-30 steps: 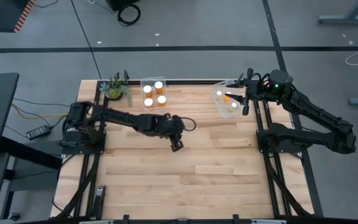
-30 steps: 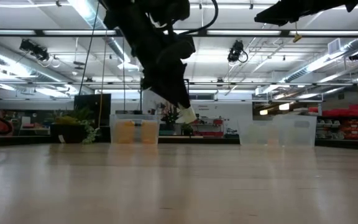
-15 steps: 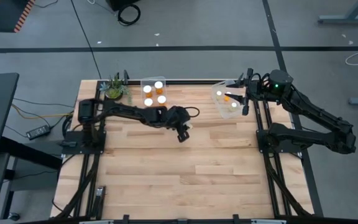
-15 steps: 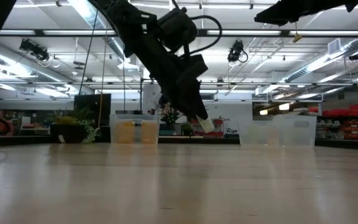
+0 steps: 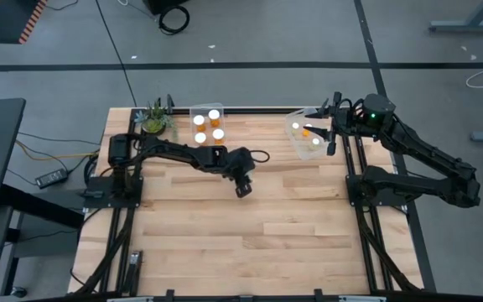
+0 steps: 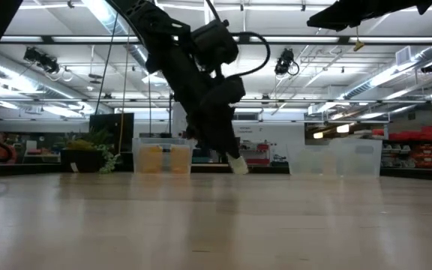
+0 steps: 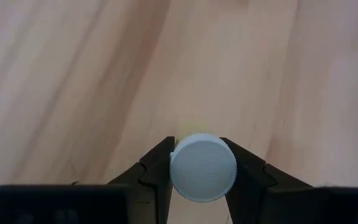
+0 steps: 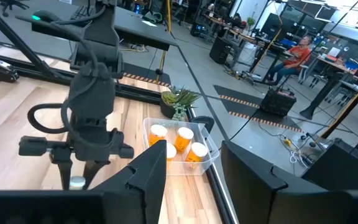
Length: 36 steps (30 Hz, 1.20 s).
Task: Pick and place medicine bottles into bin by pill shape (circle, oval)
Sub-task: Put the small yellow pill bottle into the right transparent bin
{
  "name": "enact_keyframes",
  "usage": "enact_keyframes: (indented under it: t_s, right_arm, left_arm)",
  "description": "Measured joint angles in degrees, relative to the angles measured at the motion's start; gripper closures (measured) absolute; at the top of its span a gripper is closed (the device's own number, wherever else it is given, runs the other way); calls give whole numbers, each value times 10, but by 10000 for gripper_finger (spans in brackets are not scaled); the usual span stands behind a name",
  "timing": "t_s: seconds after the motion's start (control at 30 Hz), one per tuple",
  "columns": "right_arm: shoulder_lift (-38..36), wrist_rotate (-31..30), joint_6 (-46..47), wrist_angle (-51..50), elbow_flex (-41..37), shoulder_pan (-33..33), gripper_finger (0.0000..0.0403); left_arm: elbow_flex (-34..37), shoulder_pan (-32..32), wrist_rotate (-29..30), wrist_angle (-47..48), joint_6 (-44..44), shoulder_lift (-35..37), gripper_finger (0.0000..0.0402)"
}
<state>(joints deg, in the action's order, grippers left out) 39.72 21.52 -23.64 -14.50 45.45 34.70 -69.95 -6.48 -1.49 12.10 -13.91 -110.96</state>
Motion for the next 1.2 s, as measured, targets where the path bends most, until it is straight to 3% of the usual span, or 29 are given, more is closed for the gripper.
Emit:
enact_keyframes:
  t_s: [0.17,0.5,0.73,1.2]
  right_arm:
    - [0,0,0,0,0,0,242]
    - [0,0,-1,0,0,0,242]
    - [0,0,-1,0,0,0,242]
    - [0,0,-1,0,0,0,242]
  left_arm:
    - [-7,-1,0,71,-5,1,282]
    - [-104,0,3,210,11,0,282]
    - [-107,0,3,260,11,-1,280]
    - [-104,1,4,269,5,-23,275]
